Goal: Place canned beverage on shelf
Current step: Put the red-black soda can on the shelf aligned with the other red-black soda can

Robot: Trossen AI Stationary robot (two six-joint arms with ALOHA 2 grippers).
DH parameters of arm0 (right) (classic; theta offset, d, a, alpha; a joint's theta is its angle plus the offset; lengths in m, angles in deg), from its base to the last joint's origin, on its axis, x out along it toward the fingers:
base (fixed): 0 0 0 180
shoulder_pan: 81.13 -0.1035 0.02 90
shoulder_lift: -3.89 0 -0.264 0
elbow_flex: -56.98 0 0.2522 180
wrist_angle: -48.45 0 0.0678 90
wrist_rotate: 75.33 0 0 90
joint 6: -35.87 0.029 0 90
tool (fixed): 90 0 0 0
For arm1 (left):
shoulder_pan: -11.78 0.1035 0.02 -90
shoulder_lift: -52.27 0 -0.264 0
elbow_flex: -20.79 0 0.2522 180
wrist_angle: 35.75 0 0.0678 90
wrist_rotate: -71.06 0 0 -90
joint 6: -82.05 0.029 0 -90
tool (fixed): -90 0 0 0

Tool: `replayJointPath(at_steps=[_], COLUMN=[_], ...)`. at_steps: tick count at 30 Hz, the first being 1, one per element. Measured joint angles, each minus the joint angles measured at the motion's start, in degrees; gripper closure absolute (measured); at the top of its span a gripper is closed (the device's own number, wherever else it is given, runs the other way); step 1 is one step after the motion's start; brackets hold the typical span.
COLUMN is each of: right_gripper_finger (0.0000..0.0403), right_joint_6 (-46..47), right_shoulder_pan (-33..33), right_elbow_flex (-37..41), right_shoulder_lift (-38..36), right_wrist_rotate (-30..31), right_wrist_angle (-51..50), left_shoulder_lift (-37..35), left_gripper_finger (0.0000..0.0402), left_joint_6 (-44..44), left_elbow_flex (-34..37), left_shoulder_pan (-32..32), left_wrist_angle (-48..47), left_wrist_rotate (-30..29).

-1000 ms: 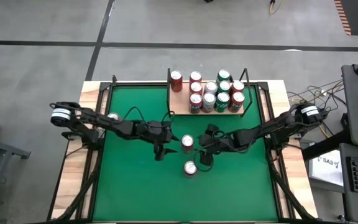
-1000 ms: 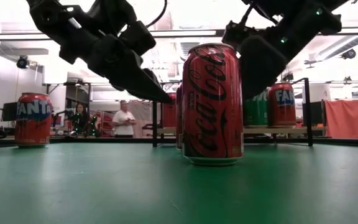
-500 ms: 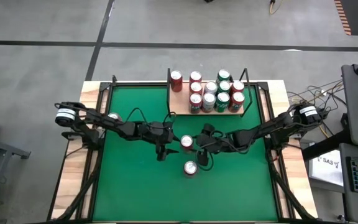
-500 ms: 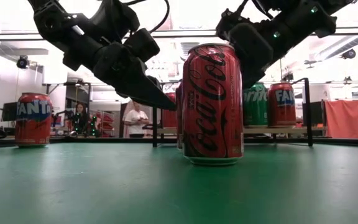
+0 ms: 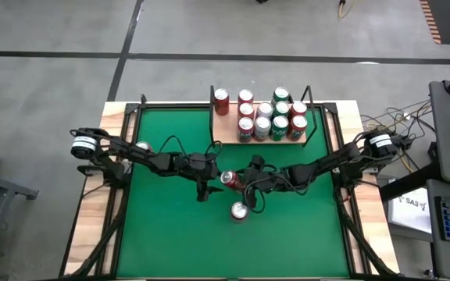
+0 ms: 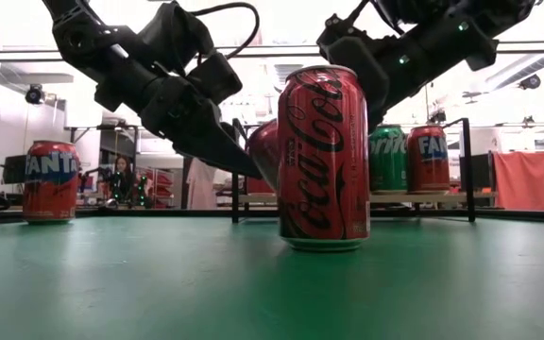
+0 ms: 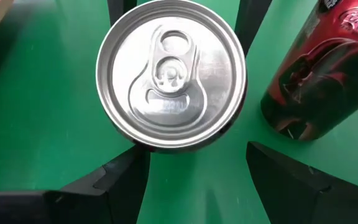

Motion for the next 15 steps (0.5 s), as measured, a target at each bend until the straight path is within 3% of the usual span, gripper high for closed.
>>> replayJointPath(at_steps=[15], right_gripper_finger=[0.0115], right_joint_6=[2.8], right_shoulder_pan=[0.3], right_elbow_flex=[0.0], right_shoulder_lift=[0.2], right_wrist_rotate=[-0.7], right_wrist_angle=[-0.8], left_shoulder_lift=[0.0], left_gripper_finger=[0.0151], left_joint_6=[0.6], left_elbow_flex=[-0.2], left_shoulder_pan=[0.0], left_wrist_angle=[1.1], left_wrist_rotate=[0.6])
